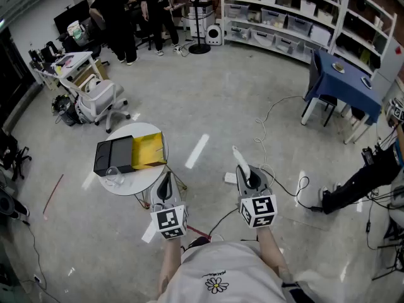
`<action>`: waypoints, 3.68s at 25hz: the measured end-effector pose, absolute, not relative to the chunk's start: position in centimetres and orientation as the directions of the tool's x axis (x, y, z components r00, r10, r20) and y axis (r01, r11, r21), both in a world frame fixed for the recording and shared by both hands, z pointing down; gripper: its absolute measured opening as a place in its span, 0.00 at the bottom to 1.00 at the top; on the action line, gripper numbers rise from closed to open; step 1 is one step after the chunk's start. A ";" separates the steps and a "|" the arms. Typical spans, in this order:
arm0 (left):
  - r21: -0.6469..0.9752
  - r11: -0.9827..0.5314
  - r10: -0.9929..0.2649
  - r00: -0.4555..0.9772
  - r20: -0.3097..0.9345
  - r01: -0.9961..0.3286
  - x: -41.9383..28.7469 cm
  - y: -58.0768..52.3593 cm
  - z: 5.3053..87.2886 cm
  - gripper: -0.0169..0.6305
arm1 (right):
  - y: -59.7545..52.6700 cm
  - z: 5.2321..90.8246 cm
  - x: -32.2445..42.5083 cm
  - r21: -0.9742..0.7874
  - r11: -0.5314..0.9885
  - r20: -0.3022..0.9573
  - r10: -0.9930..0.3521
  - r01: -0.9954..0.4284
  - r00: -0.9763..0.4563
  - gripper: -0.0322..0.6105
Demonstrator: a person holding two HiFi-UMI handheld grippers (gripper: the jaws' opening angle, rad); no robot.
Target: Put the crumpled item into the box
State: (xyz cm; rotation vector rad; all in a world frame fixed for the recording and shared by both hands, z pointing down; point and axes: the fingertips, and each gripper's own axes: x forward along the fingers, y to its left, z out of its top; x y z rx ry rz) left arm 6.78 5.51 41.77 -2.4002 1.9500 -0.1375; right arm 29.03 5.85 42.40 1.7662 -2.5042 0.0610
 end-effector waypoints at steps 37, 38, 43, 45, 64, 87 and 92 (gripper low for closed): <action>-0.103 -0.147 -0.988 0.141 0.067 -0.984 0.1 -1.8 42.2 0.03 | -2.2 43.0 20.8 -0.050 0.459 0.114 -0.880 -0.887 -0.461 0.11; -0.104 -0.153 -0.987 0.147 0.067 -0.983 -0.5 -2.9 42.1 0.03 | -3.2 42.8 20.2 -0.058 0.456 0.108 -0.881 -0.888 -0.460 0.11; -0.100 -0.161 -0.986 0.156 0.054 -0.982 -4.0 -9.0 41.2 0.03 | -8.5 41.6 16.1 -0.055 0.463 0.088 -0.880 -0.885 -0.466 0.11; -0.097 -0.168 -0.985 0.164 0.050 -0.981 -4.9 -11.0 40.8 0.03 | -10.4 41.5 14.9 -0.046 0.462 0.094 -0.880 -0.886 -0.465 0.11; -0.062 -0.235 -0.970 0.231 0.071 -0.970 -13.8 -21.5 42.6 0.03 | -21.3 42.1 3.3 -0.014 0.472 0.135 -0.872 -0.881 -0.470 0.11; -0.082 -0.040 -0.998 0.036 0.045 -0.996 -13.1 -23.0 40.9 0.03 | -25.7 41.9 4.1 -0.015 0.626 0.096 -0.775 -0.780 -0.624 0.11; -0.091 0.006 -0.999 -0.010 0.043 -0.996 -14.6 -22.3 40.8 0.03 | -26.1 41.9 2.4 0.022 0.676 0.103 -0.734 -0.737 -0.671 0.11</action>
